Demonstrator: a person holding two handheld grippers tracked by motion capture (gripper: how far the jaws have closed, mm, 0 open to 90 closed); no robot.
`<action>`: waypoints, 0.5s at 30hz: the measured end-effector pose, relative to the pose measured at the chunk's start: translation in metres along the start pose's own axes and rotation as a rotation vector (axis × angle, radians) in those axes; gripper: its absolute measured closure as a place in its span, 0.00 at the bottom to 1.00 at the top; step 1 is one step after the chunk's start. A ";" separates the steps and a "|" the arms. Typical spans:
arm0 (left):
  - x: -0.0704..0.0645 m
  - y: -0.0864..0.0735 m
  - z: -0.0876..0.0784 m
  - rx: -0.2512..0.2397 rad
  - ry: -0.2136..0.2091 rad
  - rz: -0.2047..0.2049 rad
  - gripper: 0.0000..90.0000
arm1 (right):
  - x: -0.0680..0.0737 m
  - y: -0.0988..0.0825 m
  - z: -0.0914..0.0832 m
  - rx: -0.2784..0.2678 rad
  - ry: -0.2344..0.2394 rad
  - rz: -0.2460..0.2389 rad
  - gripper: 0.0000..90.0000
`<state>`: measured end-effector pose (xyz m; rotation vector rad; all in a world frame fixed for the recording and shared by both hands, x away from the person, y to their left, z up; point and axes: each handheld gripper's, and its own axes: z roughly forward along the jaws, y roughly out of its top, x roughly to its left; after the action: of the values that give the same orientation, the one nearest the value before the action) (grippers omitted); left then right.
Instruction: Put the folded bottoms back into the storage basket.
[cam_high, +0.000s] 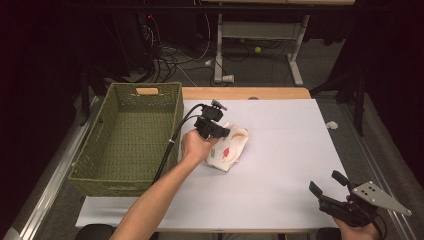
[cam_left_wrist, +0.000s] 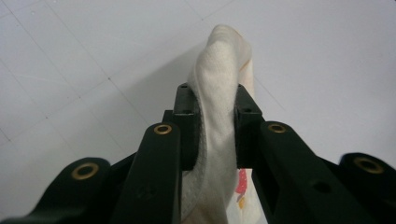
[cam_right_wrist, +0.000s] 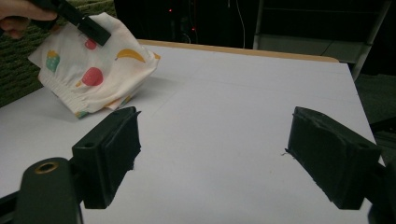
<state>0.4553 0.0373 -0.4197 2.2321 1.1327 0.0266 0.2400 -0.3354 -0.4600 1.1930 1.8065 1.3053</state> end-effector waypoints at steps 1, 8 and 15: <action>-0.001 0.000 -0.002 -0.003 0.000 0.000 0.83 | 0.000 0.000 0.000 0.000 0.000 0.000 0.20; -0.003 0.000 -0.014 -0.023 -0.012 0.009 0.83 | 0.000 0.000 0.000 0.001 0.000 0.004 0.20; -0.005 -0.001 -0.025 -0.042 -0.025 0.015 0.83 | 0.000 0.000 0.000 0.000 -0.006 0.008 0.20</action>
<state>0.4441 0.0469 -0.3994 2.1974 1.0924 0.0282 0.2399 -0.3357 -0.4600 1.2038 1.7991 1.3055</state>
